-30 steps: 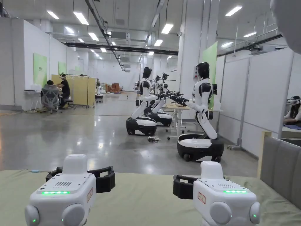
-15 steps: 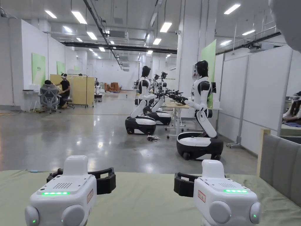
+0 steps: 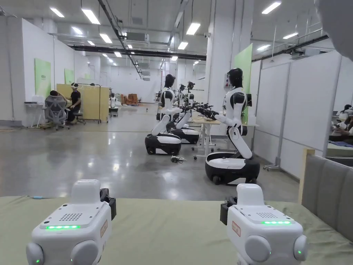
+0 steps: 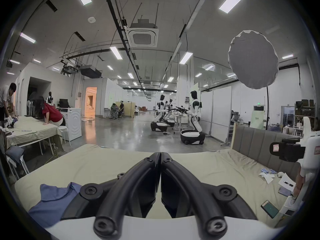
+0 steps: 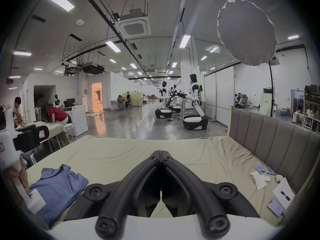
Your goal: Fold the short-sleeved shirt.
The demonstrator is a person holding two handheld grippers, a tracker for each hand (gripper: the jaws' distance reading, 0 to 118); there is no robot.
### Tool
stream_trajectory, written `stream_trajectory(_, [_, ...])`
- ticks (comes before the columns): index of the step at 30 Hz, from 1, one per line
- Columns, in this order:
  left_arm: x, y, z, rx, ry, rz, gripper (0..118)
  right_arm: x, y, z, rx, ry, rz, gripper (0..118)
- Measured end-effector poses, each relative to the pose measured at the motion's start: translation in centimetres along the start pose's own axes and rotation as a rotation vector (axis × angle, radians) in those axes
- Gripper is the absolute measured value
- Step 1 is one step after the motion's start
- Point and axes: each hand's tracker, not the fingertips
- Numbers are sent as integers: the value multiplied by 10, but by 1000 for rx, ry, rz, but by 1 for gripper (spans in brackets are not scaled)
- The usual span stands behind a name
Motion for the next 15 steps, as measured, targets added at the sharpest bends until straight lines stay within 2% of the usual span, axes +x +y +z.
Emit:
stream_trajectory(7, [-28,3,14,19,92,-39,3,-24,1,-16,6,52,-1,0])
stream_trajectory(9, [-45,5,24,33,147,-51,4,-42,-2,-18,9,92,3,0])
stream_trajectory(15, [-119,7,64,10,321,-63,4,-129,-6,-35,-17,277,12,0])
